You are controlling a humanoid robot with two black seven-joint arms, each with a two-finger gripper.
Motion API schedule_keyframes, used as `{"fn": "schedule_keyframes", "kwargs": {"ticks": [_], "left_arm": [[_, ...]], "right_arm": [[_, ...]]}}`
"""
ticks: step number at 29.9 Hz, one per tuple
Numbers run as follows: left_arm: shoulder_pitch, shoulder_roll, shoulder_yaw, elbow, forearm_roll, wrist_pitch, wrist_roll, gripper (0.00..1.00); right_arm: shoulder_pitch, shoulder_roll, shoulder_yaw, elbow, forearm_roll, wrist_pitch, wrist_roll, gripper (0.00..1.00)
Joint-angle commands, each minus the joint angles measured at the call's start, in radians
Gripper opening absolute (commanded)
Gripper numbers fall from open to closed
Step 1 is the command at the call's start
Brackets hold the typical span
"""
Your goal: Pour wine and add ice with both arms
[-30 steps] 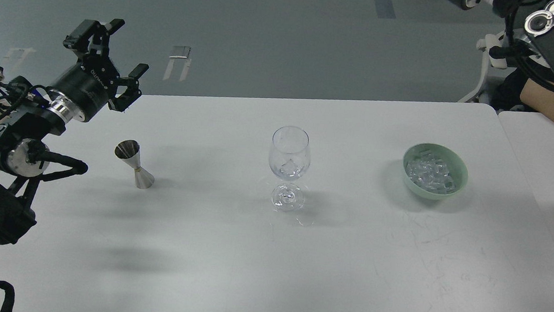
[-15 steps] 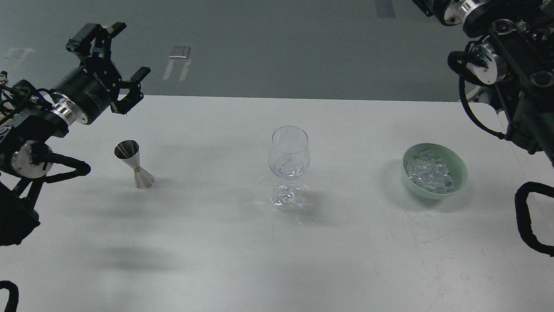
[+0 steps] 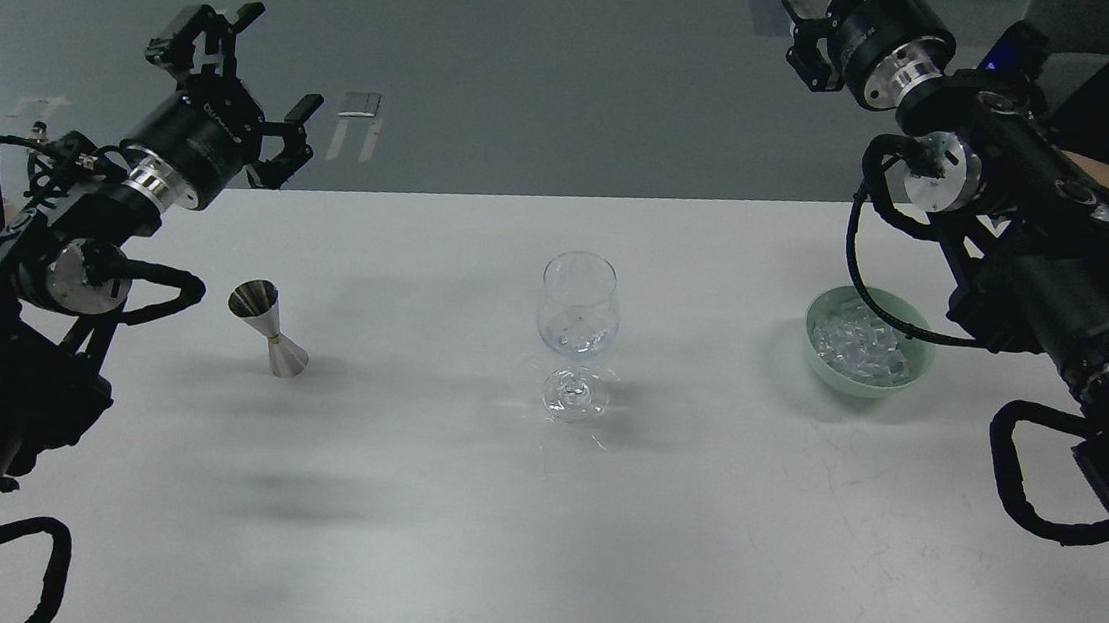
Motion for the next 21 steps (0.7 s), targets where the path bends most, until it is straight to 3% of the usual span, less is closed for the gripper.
{"fn": "schedule_keyframes", "kwargs": {"ticks": [1, 7, 13, 21], "left_arm": [[-0.007, -0.009, 0.005, 0.050, -0.020, -0.008, 0.002, 0.98], [-0.018, -0.020, 0.008, 0.058, -0.017, -0.008, 0.009, 0.98], [-0.075, -0.017, 0.090, 0.081, -0.024, -0.008, 0.055, 0.98], [-0.220, -0.103, 0.098, 0.283, -0.024, -0.008, 0.062, 0.98]], "right_arm": [[-0.009, 0.026, 0.004, 0.000, 0.001, -0.008, 0.001, 1.00], [-0.072, 0.038, 0.084, 0.041, 0.006, 0.015, 0.006, 1.00], [-0.121, 0.040, 0.157, 0.087, 0.009, 0.157, 0.064, 1.00], [-0.133, 0.036, 0.174, 0.083, 0.076, 0.193, 0.067, 1.00]]}}
